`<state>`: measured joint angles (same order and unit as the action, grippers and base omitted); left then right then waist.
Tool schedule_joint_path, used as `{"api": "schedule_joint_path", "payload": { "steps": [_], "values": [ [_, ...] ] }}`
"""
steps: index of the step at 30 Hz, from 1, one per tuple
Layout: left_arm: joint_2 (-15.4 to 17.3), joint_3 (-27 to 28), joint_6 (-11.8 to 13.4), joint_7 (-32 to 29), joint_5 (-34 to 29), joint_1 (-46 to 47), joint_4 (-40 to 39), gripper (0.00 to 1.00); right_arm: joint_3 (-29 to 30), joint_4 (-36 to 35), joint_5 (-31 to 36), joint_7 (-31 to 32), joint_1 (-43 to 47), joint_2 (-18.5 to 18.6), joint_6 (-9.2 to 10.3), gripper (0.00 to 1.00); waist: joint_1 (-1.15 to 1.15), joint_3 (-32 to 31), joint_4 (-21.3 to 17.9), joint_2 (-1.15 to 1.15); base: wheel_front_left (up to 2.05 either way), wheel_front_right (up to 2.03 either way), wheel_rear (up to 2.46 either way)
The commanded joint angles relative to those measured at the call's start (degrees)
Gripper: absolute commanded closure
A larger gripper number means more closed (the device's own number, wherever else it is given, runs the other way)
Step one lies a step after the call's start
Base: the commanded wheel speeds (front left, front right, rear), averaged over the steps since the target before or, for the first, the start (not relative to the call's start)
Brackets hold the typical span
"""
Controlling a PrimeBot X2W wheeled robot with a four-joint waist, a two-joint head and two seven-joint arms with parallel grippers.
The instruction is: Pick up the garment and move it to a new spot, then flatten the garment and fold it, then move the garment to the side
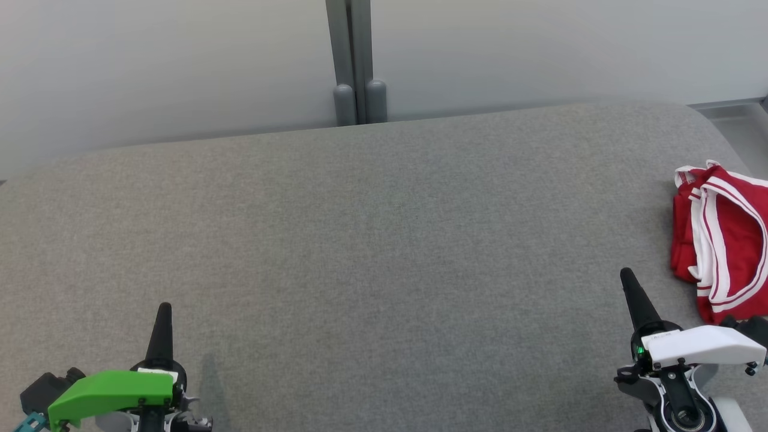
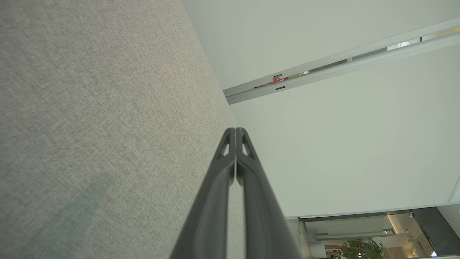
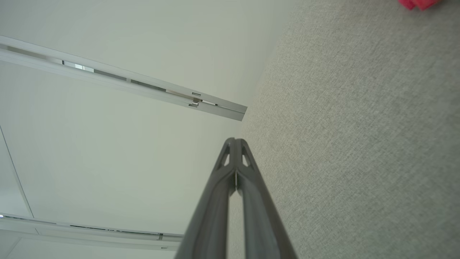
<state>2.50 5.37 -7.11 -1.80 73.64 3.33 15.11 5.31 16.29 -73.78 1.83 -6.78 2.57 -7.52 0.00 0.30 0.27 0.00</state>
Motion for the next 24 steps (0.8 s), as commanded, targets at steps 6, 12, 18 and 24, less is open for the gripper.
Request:
{"api": "schedule_joint_path", "payload": {
  "steps": [6, 12, 18, 24],
  "values": [
    [0.5, 0.4, -0.3, -1.0, 4.1, 1.6, -0.6, 1.0, 0.5, -1.0, -4.0, 1.0, 0.3, 0.3, 0.04, 1.0, 0.0, 0.0, 0.0, 0.0, 0.0, 0.0, 0.0],
    [0.5, 0.6, -0.4, -1.7, 6.8, 2.1, -0.8, 1.0, 0.6, -1.3, -6.7, 1.7, 0.4, 0.4, 0.04, 1.0, 0.0, 0.0, -0.1, 0.0, 0.0, 0.0, 0.0],
    [0.5, 0.8, -0.4, -2.4, 9.4, 2.5, -0.9, 1.0, 0.8, -1.5, -9.3, 2.4, 0.4, 0.4, 0.04, 1.0, 0.0, -0.1, -0.1, 0.0, 0.0, 0.0, 0.0],
    [0.5, 0.9, -0.4, -3.1, 12.1, 2.6, -0.9, 1.0, 0.9, -1.8, -12.0, 3.2, 0.5, 0.4, 0.04, 1.0, 0.0, -0.1, -0.2, 0.0, 0.0, 0.0, 0.0]
  ]
}}
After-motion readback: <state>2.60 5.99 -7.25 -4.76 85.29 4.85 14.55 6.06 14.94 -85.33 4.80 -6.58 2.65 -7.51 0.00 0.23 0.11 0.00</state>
